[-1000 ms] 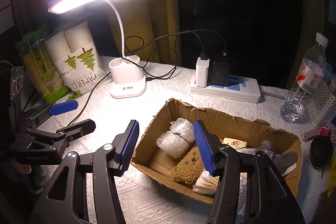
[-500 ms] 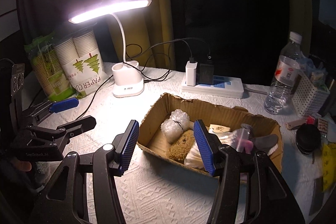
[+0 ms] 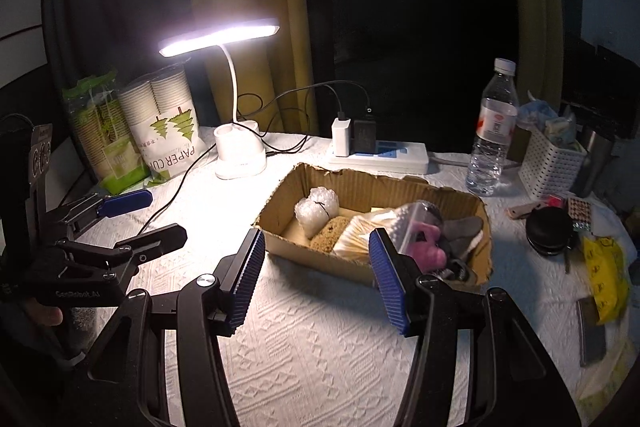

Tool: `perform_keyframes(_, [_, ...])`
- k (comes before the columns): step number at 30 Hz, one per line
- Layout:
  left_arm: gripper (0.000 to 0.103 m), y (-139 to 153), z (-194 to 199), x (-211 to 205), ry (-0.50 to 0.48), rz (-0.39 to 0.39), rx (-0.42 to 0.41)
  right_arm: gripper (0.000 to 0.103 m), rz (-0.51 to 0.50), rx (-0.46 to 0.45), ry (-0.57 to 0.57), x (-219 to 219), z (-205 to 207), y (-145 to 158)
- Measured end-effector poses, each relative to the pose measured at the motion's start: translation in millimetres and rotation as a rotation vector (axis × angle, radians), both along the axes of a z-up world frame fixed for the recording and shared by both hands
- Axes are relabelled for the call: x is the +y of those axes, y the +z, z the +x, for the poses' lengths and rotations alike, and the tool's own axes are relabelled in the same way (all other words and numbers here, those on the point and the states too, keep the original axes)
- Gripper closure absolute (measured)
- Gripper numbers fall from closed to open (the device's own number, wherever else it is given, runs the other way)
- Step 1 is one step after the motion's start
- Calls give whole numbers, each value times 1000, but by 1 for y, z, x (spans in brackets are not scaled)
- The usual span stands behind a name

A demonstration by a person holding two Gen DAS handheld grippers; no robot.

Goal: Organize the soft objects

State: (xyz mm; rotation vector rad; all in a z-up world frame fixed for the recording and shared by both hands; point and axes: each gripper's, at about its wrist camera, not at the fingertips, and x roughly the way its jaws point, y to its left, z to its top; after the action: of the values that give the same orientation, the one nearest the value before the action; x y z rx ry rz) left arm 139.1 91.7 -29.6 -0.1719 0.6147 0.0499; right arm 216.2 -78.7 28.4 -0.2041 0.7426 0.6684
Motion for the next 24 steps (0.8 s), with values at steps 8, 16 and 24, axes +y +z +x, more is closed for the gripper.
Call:
perform_keyframes(8, [13, 12, -22, -22, -27, 38, -31, 46, 10, -35, -51, -28, -32, 11])
perform_keyframes(16, [13, 29, -50, -42, -67, 60, -82, 46, 19, -80, -85, -44, -65, 26])
perform_keyframes(24, [11, 54, -80, -61, -78, 105, -148, 37, 9, -153, -102, -50, -99, 51])
